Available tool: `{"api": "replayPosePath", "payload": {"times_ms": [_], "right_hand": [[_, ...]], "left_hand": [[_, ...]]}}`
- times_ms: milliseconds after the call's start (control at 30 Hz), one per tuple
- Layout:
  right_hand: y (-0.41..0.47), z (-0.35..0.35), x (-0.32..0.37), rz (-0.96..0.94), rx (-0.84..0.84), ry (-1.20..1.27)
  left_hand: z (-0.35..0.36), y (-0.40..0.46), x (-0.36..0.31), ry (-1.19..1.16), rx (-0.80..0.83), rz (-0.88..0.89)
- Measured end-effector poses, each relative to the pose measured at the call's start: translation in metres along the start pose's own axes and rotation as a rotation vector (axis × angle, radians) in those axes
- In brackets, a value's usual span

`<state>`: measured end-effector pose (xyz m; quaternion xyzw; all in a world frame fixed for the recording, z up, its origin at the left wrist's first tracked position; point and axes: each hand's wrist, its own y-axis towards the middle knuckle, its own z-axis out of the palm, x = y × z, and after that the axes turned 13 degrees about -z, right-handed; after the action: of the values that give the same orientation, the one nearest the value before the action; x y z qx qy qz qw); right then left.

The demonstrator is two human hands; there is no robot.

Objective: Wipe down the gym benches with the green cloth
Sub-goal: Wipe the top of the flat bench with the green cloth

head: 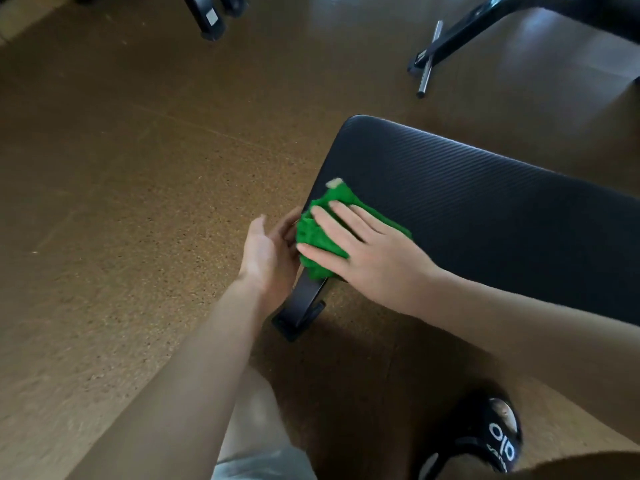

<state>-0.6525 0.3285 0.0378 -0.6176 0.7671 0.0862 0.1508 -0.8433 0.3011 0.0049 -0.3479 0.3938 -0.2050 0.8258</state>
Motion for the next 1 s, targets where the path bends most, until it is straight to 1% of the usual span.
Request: {"api": "replayPosePath", "payload": {"times_ms": [33, 67, 100, 167, 233, 333, 400, 467, 567, 633, 667, 733, 800, 867, 900, 967, 1000], "right_hand": [[0.019, 0.000, -0.001, -0.010, -0.002, -0.008], [0.038, 0.000, -0.002, -0.006, 0.004, -0.010], [0.054, -0.001, -0.002, 0.009, 0.019, -0.002], [0.072, -0.007, -0.002, 0.046, 0.042, 0.043], [0.067, -0.009, 0.001, 0.073, 0.026, 0.062], [0.018, -0.002, 0.009, 0.084, -0.020, 0.057], [-0.022, 0.000, 0.014, 0.072, 0.011, 0.050], [-0.041, 0.000, 0.012, 0.042, 0.071, 0.035], [-0.026, -0.006, -0.003, -0.043, 0.100, 0.062], [-0.005, -0.011, -0.014, -0.095, 0.075, 0.127], [0.007, -0.012, -0.020, -0.089, 0.052, 0.163], [0.036, -0.011, -0.032, 0.014, -0.005, 0.241], [0.067, -0.006, -0.048, 0.199, -0.068, 0.328], [0.086, 0.000, -0.065, 0.335, -0.042, 0.374], [0.089, 0.001, -0.072, 0.377, -0.018, 0.384], [0.077, 0.007, -0.083, 0.476, -0.072, 0.422], [0.064, 0.012, -0.090, 0.554, -0.099, 0.436]], "left_hand": [[-0.005, 0.000, 0.003, 0.010, -0.013, 0.038], [-0.006, 0.000, 0.007, -0.025, 0.022, 0.041], [-0.006, 0.000, 0.011, -0.055, 0.023, 0.057], [-0.003, -0.003, 0.017, -0.021, -0.009, 0.091], [-0.001, -0.003, 0.020, -0.001, -0.055, 0.084], [-0.003, -0.002, 0.023, -0.115, -0.030, 0.035], [-0.002, 0.000, 0.024, -0.083, -0.031, 0.023], [0.006, 0.000, 0.026, -0.044, -0.008, 0.060], [0.015, -0.003, 0.026, -0.036, -0.024, 0.039], [0.012, -0.003, 0.024, -0.029, -0.007, 0.014], [0.011, -0.002, 0.024, 0.002, -0.014, 0.025], [0.014, -0.002, 0.023, 0.014, -0.048, 0.082], [0.022, -0.004, 0.021, 0.008, -0.100, 0.153], [0.030, -0.006, 0.019, 0.043, -0.130, 0.202], [0.034, -0.010, 0.016, 0.072, -0.158, 0.222], [0.042, -0.016, 0.011, 0.160, -0.242, 0.277], [0.047, -0.019, 0.008, 0.257, -0.297, 0.309]]}}
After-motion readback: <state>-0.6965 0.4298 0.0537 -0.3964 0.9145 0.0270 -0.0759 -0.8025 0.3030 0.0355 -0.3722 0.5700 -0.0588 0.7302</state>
